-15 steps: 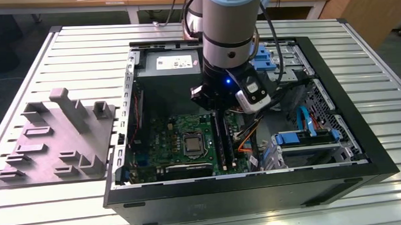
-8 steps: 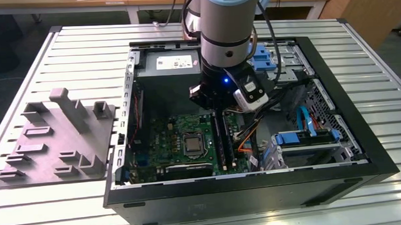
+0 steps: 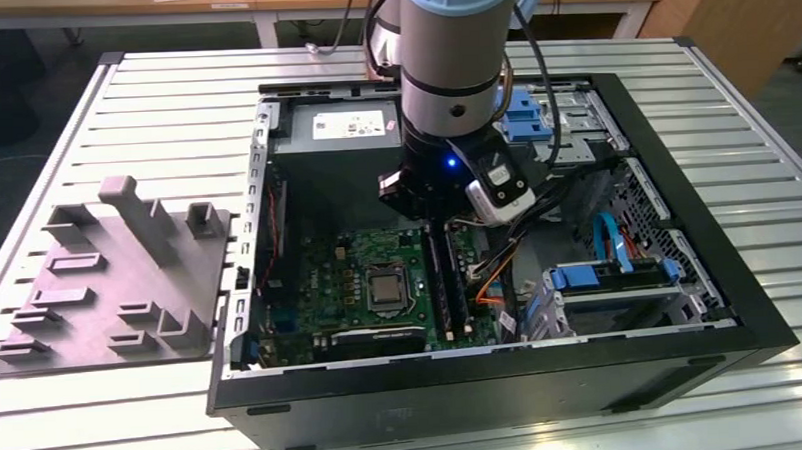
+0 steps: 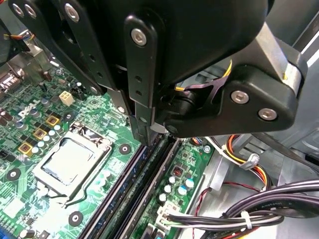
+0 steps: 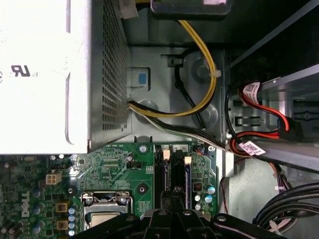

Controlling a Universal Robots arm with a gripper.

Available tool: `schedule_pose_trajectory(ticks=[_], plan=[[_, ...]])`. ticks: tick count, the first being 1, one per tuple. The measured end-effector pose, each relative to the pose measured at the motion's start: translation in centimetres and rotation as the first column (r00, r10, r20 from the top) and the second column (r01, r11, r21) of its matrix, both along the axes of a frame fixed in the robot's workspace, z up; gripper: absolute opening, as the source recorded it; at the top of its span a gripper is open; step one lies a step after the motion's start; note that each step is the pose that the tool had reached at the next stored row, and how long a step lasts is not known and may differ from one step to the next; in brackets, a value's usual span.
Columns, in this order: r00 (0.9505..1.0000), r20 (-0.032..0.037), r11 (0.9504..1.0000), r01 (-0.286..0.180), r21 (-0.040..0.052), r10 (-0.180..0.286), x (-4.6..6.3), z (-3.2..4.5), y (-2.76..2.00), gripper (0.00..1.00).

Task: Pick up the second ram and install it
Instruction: 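Press down the second ram until it locks into place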

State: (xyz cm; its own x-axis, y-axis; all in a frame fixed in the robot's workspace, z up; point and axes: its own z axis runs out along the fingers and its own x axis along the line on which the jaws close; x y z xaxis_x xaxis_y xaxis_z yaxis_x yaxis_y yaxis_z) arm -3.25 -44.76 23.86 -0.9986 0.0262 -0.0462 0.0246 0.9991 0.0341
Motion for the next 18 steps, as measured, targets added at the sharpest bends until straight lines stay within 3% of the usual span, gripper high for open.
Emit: schedule_pose_trajectory(ticks=[18], plan=[[1.0, 0.0001, 1.0, 0.0, 0.0004, 0.0, 0.05, -0.51, 0.34, 0.1]])
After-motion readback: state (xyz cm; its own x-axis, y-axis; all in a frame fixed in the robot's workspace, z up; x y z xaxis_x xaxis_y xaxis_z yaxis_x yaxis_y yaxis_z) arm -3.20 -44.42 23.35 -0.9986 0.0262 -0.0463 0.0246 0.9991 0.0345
